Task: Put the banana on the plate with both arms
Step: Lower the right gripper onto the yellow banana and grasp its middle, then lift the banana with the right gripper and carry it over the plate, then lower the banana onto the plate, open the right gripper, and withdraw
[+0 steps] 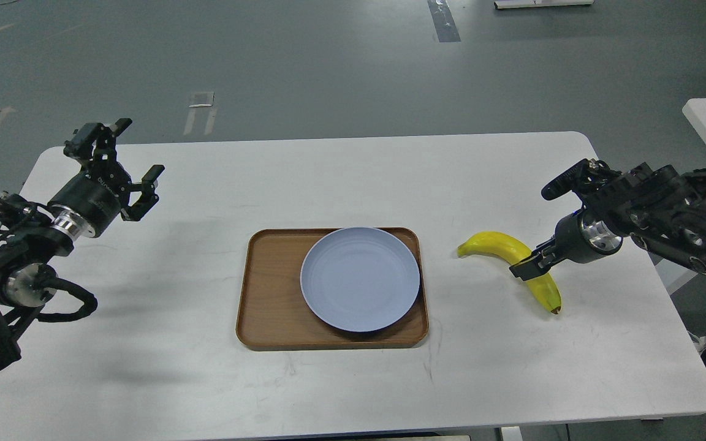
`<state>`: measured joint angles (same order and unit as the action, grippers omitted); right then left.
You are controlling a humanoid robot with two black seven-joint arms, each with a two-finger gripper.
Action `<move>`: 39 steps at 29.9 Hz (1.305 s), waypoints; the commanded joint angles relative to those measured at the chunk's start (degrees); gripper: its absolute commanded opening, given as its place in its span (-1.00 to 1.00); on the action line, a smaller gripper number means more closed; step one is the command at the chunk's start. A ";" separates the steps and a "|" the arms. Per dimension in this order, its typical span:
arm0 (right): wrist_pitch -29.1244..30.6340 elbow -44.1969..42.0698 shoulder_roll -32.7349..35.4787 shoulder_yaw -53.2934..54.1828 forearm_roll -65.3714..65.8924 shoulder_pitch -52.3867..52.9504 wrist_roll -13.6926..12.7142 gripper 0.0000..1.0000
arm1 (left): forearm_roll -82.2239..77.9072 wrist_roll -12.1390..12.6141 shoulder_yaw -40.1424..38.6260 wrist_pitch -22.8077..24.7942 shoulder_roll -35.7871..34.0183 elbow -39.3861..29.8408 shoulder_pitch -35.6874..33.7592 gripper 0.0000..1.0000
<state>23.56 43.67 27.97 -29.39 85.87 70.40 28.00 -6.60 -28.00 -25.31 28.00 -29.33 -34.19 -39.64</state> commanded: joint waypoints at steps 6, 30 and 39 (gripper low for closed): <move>0.00 0.71 0.95 -0.14 -0.18 1.57 0.00 -1.00 | 0.01 0.00 0.00 0.00 -0.02 0.00 0.00 0.96; 0.87 5.02 -18.11 -4.97 -15.73 14.50 0.00 -1.00 | 0.01 0.00 0.00 0.00 -0.02 0.00 -0.61 0.96; 0.79 -0.07 -24.01 -7.79 -18.55 12.57 0.00 -1.00 | 0.01 0.00 -0.09 0.00 -0.20 0.00 -0.70 0.96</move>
<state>24.34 44.87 4.89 -37.05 67.42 83.86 27.99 -6.59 -28.00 -25.32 28.00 -29.42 -34.19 -40.28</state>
